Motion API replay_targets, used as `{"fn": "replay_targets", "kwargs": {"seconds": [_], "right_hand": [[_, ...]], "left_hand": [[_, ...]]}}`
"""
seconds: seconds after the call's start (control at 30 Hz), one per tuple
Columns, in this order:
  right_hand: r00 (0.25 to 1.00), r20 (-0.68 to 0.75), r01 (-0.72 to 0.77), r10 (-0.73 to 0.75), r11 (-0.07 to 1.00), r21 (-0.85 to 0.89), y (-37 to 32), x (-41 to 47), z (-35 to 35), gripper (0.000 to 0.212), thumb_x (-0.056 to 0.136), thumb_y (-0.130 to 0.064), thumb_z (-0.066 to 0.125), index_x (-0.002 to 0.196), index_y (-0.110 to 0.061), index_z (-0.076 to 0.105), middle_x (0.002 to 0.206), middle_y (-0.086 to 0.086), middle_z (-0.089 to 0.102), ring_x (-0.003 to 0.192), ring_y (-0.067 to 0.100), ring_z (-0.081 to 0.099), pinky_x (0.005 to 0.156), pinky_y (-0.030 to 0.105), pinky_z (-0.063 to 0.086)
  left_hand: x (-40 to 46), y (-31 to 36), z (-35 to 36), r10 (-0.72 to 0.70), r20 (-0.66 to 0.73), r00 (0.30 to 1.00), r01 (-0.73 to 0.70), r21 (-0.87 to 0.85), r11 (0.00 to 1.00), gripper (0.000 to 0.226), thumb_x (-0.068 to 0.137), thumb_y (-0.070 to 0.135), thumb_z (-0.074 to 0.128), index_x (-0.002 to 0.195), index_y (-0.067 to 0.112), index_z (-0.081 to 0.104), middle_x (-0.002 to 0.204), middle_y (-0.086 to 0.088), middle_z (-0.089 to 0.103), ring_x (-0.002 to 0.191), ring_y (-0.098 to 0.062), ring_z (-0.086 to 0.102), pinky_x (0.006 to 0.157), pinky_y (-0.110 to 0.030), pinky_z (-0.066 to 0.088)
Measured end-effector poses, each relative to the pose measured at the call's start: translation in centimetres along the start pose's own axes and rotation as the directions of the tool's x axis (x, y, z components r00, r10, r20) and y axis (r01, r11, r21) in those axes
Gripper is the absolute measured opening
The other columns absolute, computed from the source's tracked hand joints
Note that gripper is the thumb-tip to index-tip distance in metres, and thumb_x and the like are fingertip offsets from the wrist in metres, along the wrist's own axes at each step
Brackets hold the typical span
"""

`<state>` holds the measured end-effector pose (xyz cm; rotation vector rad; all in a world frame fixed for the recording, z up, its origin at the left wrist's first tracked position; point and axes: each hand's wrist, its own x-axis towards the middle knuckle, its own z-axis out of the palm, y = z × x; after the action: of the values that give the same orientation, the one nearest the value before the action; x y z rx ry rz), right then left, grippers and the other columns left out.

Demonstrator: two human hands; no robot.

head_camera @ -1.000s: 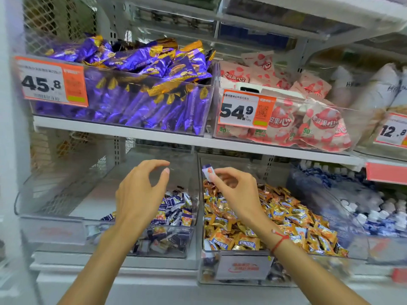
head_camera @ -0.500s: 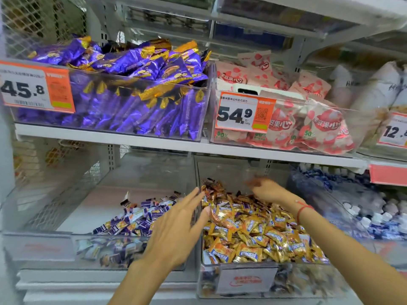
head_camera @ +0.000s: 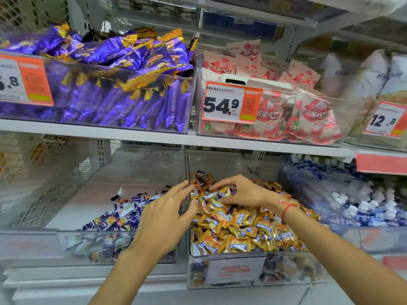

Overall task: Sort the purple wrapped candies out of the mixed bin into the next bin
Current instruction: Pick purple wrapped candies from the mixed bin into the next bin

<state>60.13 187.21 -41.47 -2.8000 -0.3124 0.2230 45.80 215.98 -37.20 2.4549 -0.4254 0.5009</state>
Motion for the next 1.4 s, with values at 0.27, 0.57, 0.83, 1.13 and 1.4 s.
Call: {"fn": "replay_targets", "kwargs": {"seconds": [0.27,0.57,0.83,1.13,1.4], "right_hand": [[0.988,-0.053,0.150,-0.146,0.985,0.083,-6.4,-13.5,-4.4,0.047,0.101,-0.027,0.049,0.146,-0.029,0.035,0.139,-0.002,0.053,0.118,0.017,0.055,0.095,0.026,0.042],[0.969,-0.242,0.083,-0.055,0.991,0.108,-1.6,-16.3,-2.1,0.039,0.099,-0.020,0.051,0.138,-0.025,0.050,0.130,-0.007,0.053,0.119,0.010,0.048,0.097,0.022,0.038],[0.925,-0.375,0.099,-0.057,0.991,0.093,-0.6,-17.2,-4.6,0.041,0.087,-0.024,0.071,0.125,-0.035,0.062,0.128,-0.017,0.059,0.118,0.000,0.053,0.098,0.028,0.047],[0.910,-0.395,-0.112,0.124,0.992,0.053,0.9,-16.7,-5.8,0.038,0.094,-0.014,0.056,0.129,-0.026,0.058,0.137,-0.002,0.054,0.106,0.009,0.056,0.086,0.023,0.042],[0.860,-0.485,-0.241,0.157,0.963,-0.116,-0.7,-15.4,-3.9,0.026,0.093,-0.020,0.061,0.116,-0.031,0.068,0.127,-0.003,0.064,0.107,0.023,0.061,0.087,0.036,0.048]], "left_hand": [[0.6,0.6,0.1,0.081,-0.074,0.994,-0.075,0.077,0.994,0.036,0.096,0.031,0.051,0.130,0.024,0.059,0.141,0.009,0.051,0.133,-0.009,0.040,0.107,-0.029,0.033],[1.4,5.8,2.5,0.264,0.056,0.963,-0.267,0.051,0.962,0.037,0.100,0.022,0.046,0.135,0.031,0.053,0.142,0.017,0.047,0.133,-0.005,0.040,0.106,-0.022,0.032],[9.5,6.2,7.1,0.085,0.697,0.712,-0.296,0.188,0.936,0.061,0.093,0.002,0.044,0.148,0.028,0.035,0.157,-0.004,0.029,0.137,-0.025,0.039,0.107,-0.038,0.039],[8.9,6.4,6.7,0.231,0.412,0.881,-0.347,0.234,0.908,0.025,0.091,0.039,0.062,0.115,0.036,0.069,0.115,0.012,0.069,0.102,-0.009,0.064,0.082,-0.029,0.052],[4.5,7.6,2.9,0.184,0.026,0.983,-0.181,-0.089,0.980,0.029,0.089,0.050,0.060,0.114,0.038,0.069,0.099,0.019,0.073,0.084,0.005,0.066,0.070,-0.020,0.052]]}}
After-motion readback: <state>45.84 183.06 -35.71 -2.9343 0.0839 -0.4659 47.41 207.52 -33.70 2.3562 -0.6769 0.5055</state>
